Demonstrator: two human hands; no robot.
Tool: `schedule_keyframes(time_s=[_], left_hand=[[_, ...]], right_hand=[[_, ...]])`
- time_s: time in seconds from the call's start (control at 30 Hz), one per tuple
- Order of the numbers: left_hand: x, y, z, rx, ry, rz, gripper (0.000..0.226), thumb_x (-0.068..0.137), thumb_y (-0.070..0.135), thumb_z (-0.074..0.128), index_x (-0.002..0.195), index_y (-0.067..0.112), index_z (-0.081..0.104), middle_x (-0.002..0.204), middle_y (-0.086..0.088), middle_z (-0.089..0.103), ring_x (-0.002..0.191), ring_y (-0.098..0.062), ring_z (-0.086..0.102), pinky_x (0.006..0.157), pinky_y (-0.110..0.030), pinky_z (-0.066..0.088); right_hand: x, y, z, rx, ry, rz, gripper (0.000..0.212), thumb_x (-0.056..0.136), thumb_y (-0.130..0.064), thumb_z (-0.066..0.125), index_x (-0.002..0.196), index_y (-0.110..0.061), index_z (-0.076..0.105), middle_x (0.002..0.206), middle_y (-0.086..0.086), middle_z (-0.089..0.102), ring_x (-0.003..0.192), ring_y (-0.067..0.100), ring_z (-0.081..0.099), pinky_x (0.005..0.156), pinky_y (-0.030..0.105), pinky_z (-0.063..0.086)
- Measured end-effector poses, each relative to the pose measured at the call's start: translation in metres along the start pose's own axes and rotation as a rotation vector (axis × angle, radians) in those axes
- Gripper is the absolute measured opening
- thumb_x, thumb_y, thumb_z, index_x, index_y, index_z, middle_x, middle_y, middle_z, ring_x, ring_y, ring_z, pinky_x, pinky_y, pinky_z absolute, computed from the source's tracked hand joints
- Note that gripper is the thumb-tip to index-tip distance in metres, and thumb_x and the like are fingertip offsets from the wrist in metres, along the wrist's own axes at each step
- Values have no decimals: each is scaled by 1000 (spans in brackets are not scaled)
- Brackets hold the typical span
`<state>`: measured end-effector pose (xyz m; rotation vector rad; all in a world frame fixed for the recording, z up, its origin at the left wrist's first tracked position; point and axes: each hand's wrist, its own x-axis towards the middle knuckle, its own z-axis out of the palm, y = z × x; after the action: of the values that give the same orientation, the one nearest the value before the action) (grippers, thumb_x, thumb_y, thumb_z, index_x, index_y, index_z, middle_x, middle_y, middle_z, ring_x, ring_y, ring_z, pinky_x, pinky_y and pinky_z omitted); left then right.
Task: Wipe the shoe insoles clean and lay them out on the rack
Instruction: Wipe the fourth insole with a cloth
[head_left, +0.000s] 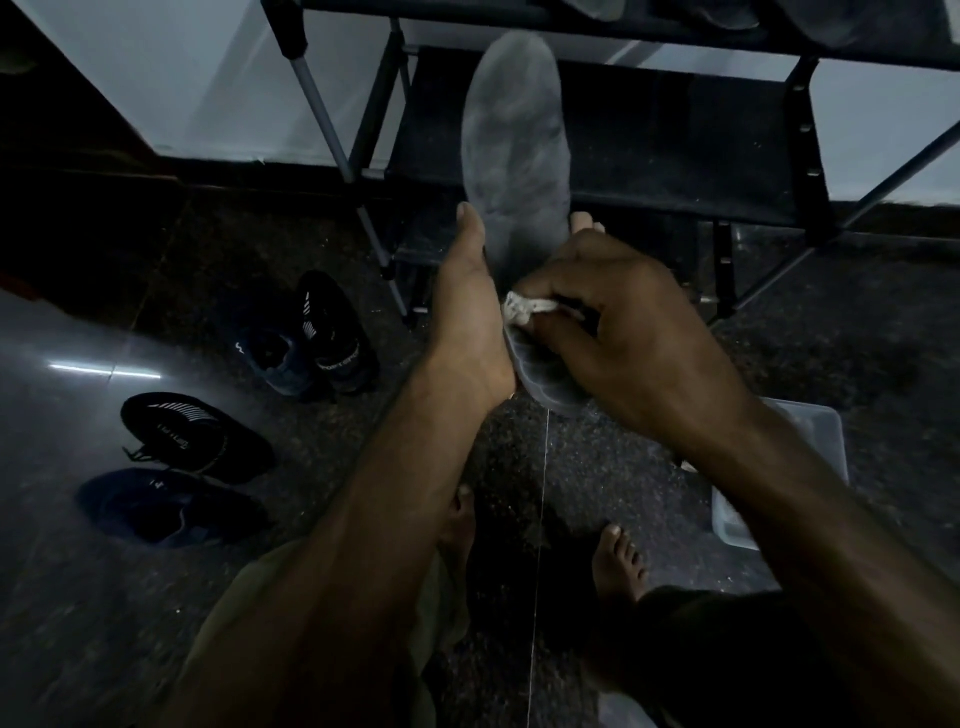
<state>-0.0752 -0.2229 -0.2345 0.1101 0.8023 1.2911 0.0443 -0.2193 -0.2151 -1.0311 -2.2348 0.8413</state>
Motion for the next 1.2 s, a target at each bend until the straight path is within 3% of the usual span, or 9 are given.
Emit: schedule_keyframes(time_s=[0.1, 0.3, 0.53, 0.67, 0.77, 0.87, 1.0, 1.03, 1.2], left_hand=[[1, 3, -1, -41, 11, -8, 74, 98, 62, 29, 120, -2, 59, 127, -23, 62, 121, -31, 59, 96, -38, 52], [4, -4, -7, 82, -11, 40, 74, 100, 58, 27, 139, -2, 48, 135, -23, 56, 125, -33, 56, 106, -42, 45], [-1, 1, -2, -18, 32, 4, 72, 100, 58, 28, 100, -3, 68, 118, -21, 66, 125, -32, 56, 102, -39, 47], [1, -1, -3, -34, -31, -22, 77, 99, 61, 27, 133, -3, 52, 134, -22, 57, 125, -31, 56, 96, -38, 53], [3, -6, -5, 42, -5, 19, 70, 101, 58, 25, 129, 2, 57, 122, -20, 65, 110, -29, 66, 86, -37, 57], [1, -2, -3, 30, -9, -7, 74, 100, 60, 27, 131, -1, 56, 133, -22, 58, 122, -31, 58, 100, -39, 50], [-2, 3, -1, -20, 20, 0, 78, 101, 58, 28, 84, 0, 77, 121, -21, 65, 127, -33, 54, 106, -41, 44], [-2, 4, -1, -24, 20, 5, 78, 101, 58, 27, 82, 1, 78, 119, -21, 66, 126, -33, 55, 104, -41, 45], [1, -1, -1, 9, -20, 17, 72, 101, 58, 27, 133, 0, 54, 130, -22, 61, 121, -32, 59, 98, -41, 51]], right_hand=[[1, 2, -5, -70, -99, -127, 15, 90, -11, 60, 97, -10, 73, 95, 2, 60, 83, 12, 58, 73, 26, 48], [2, 6, 5, -120, 153, -54, 15, 92, -11, 61, 101, -8, 72, 95, 7, 61, 85, 18, 58, 74, 29, 49], [0, 4, -12, -97, -175, -207, 17, 90, -13, 59, 99, -12, 73, 95, 1, 59, 81, 11, 56, 70, 26, 46], [0, 5, -1, -137, 25, -118, 14, 92, -12, 61, 100, -9, 72, 95, 4, 60, 82, 15, 58, 73, 31, 49], [2, 6, 6, -169, 181, -11, 14, 93, -16, 61, 100, -10, 71, 93, 4, 59, 80, 14, 56, 70, 30, 50], [1, 5, 4, -148, 97, -81, 15, 91, -14, 61, 99, -7, 72, 94, 7, 60, 81, 16, 58, 73, 28, 49], [0, 3, -9, -109, -157, -220, 14, 90, -14, 62, 96, -9, 73, 94, 2, 60, 82, 13, 58, 71, 33, 49], [1, 4, -10, -101, -160, -217, 14, 90, -14, 62, 97, -10, 73, 94, 1, 60, 82, 13, 58, 70, 35, 50], [1, 8, 2, -152, 130, -115, 15, 91, -14, 63, 100, -7, 73, 93, 6, 61, 81, 18, 59, 69, 40, 52]])
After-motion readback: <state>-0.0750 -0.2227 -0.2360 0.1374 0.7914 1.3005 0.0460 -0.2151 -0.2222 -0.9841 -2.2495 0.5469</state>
